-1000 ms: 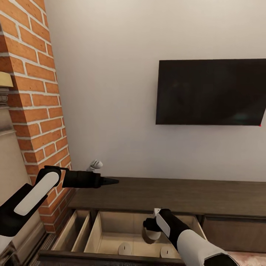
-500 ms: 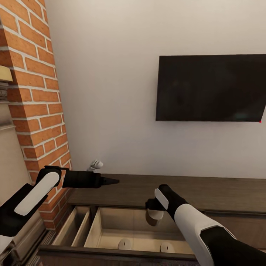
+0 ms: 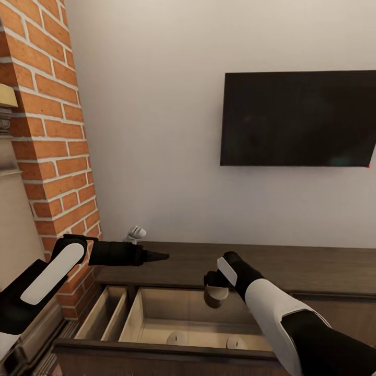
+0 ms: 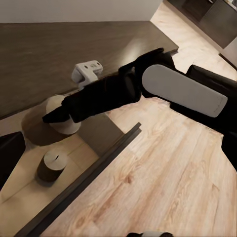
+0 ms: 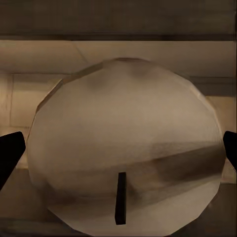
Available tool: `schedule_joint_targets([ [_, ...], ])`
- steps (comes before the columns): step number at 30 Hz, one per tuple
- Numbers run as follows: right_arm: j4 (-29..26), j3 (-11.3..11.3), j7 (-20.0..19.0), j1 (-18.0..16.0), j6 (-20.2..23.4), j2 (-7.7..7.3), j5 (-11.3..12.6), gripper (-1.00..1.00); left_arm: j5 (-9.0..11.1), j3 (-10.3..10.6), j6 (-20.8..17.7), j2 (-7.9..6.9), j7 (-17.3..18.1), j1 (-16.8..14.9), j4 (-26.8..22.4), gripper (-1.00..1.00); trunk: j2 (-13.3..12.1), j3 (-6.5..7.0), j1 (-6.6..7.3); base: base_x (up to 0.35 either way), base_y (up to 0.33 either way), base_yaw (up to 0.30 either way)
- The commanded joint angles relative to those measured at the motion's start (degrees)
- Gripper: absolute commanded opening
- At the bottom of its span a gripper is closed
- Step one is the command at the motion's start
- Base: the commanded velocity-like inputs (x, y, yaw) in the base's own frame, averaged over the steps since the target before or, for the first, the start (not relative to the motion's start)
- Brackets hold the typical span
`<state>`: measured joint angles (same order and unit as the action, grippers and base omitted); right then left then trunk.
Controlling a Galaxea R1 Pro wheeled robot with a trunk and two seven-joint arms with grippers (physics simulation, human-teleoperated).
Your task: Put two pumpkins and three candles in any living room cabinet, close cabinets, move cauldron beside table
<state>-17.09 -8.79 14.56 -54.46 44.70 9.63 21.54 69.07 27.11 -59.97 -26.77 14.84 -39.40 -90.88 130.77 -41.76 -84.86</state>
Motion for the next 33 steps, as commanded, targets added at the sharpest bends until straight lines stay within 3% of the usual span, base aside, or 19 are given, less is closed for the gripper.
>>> schedule_joint_targets([
  [1, 0.13, -0.37, 0.54, -0.47, 0.23, 0.02, 1.19, -1.0, -0.52, 0.05, -0.03, -0.04, 0.57, -0.07, 0.0, 1.0, 0.44, -0.27, -0.22, 0.0, 0.0, 0.0],
  [8, 1.21, -0.17, 0.65, -2.08, 0.2, -0.28, 3.06, -1.0, 0.09, -0.05, -0.03, -0.17, 1.56, -0.07, -0.18, 1.0, 3.25, -1.52, -1.76, 0.0, 0.0, 0.0],
  [12, 1.32, -0.21, 0.64, -2.19, 0.14, -0.28, 3.2, -1.0, 0.05, -0.17, -0.03, -1.32, 9.13, -0.07, -0.17, 1.0, 4.05, -1.88, -2.2, 0.0, 0.0, 0.0],
  [15, 1.35, -0.23, 0.64, -2.21, 0.13, -0.2, 3.23, -1.0, -0.09, -0.2, -0.03, -3.65, 15.39, -0.07, -0.12, 1.0, 4.05, -1.88, -2.2, 0.0, 0.0, 0.0],
  [20, 1.4, -0.26, 0.64, -2.23, 0.17, 0.06, 3.24, -1.0, -0.15, -0.21, -0.03, -4.77, 18.71, -0.07, -0.11, 1.0, 4.85, -2.24, -2.64, 0.0, 0.0, 0.0],
  [33, 2.03, -0.35, 0.64, -2.23, 0.06, 0.28, 3.24, -1.0, 0.1, -0.29, -0.03, -5.05, 25.51, -0.07, -0.13, 1.0, 10.07, -4.58, -5.49, 0.0, 0.0, 0.0],
])
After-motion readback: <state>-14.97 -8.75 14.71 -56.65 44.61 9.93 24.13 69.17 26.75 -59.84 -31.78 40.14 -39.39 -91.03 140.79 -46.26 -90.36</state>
